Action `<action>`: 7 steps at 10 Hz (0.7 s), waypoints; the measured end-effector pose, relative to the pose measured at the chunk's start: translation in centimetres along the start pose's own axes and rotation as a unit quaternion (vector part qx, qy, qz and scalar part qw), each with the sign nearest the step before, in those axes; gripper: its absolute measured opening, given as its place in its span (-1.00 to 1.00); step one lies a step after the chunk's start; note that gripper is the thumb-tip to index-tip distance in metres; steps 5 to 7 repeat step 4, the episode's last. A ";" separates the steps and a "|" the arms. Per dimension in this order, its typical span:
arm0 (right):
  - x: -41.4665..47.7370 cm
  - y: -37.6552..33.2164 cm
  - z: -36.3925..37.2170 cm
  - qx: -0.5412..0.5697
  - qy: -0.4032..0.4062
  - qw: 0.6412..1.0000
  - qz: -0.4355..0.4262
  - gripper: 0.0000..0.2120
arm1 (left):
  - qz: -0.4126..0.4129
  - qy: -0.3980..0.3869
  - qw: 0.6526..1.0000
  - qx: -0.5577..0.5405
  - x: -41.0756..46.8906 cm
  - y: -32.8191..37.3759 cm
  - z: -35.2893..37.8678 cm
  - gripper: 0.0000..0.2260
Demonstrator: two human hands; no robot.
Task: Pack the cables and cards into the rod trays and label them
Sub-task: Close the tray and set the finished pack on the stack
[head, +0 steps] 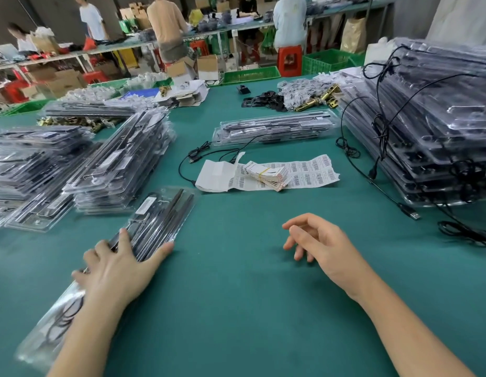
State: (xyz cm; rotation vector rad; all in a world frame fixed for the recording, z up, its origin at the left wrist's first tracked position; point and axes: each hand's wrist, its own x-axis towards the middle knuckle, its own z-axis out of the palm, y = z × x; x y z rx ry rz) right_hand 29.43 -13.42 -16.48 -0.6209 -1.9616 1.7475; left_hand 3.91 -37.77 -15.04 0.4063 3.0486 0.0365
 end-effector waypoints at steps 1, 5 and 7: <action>0.0 0.1 -0.1 0.000 0.004 1.000 -0.004 -0.74 | -0.001 -0.004 1.000 -0.029 2.1 3.3 -0.2 0.12; 0.1 0.5 -0.1 0.004 0.016 1.000 -0.009 -0.72 | 0.025 0.030 0.996 -0.082 5.1 8.3 -0.2 -0.10; 0.1 0.5 -0.1 0.004 0.016 1.000 -0.009 -0.72 | 0.025 0.030 0.996 -0.082 5.1 8.3 -0.2 -0.10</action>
